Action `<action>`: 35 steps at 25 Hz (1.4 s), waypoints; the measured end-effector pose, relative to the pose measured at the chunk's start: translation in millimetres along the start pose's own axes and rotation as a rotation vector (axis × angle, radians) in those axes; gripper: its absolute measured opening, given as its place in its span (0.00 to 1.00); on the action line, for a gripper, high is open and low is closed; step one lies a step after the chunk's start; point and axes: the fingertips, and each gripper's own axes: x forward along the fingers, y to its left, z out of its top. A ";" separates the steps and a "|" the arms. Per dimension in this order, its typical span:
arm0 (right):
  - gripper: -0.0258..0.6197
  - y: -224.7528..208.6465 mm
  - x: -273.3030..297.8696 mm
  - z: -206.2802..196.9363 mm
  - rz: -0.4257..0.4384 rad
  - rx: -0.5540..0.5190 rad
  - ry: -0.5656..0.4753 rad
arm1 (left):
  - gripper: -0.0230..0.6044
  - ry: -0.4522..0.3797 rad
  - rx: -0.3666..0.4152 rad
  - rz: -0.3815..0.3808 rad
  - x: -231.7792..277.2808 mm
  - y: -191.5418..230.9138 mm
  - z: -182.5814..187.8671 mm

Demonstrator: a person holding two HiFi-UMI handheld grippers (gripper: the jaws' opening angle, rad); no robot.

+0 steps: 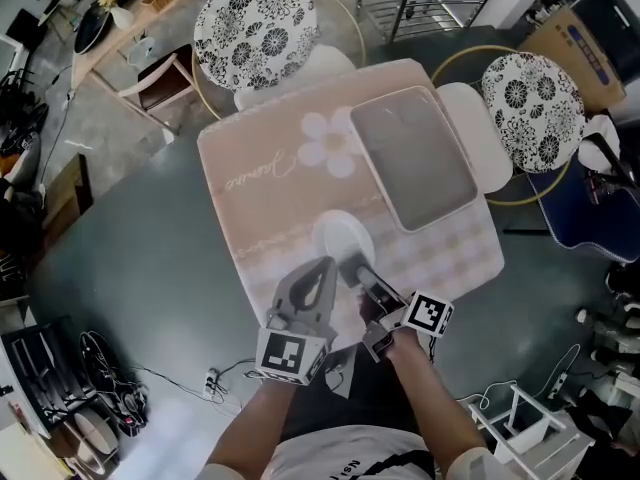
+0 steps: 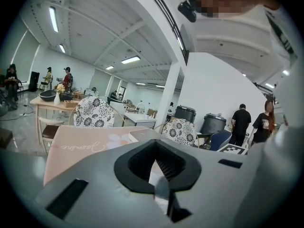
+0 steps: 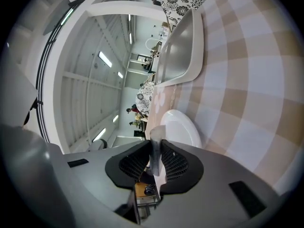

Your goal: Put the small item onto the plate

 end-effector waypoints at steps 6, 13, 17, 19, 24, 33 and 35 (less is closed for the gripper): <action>0.17 -11.8 11.0 -1.3 -0.054 0.032 0.008 | 0.05 0.001 -0.011 0.008 0.2 5.8 -2.4; 0.17 -14.5 26.7 1.5 -0.084 0.012 0.007 | 0.05 0.002 -0.022 0.023 -0.6 14.4 -1.2; 0.28 -9.2 35.8 1.5 -0.108 -0.033 0.041 | 0.05 0.010 -0.030 0.037 -0.9 19.2 1.0; 0.33 -6.9 37.2 1.7 -0.144 -0.052 0.060 | 0.05 0.014 -0.034 0.042 -0.3 21.3 2.7; 0.36 1.9 29.5 7.9 -0.250 -0.140 0.091 | 0.05 0.025 -0.043 0.053 -0.8 21.7 10.9; 0.37 17.8 9.6 19.5 -0.315 -0.187 0.092 | 0.05 0.041 -0.046 0.052 -1.8 9.3 30.5; 0.37 28.5 6.9 24.5 -0.298 -0.198 0.084 | 0.05 0.049 -0.044 0.053 -3.1 6.6 34.6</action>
